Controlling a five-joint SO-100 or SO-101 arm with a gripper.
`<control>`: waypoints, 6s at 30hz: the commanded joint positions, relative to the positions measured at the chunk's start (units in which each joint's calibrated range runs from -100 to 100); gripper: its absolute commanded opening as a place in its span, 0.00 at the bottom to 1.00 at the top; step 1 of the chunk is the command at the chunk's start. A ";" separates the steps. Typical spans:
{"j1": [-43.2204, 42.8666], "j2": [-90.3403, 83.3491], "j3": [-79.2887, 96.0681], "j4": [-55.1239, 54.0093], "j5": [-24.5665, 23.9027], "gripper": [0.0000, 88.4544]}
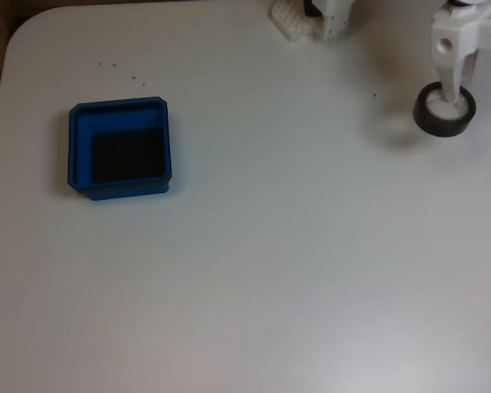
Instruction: Pick the black tape roll and drop it in the blue box
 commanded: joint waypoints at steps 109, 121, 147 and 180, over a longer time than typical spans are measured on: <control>86.29 38.56 -44.44 -0.58 0.18 0.02; 86.29 39.81 -45.16 -0.50 0.18 0.02; 86.29 39.48 -45.07 -0.42 -0.35 0.11; 85.80 23.59 -39.95 -0.42 -0.09 0.15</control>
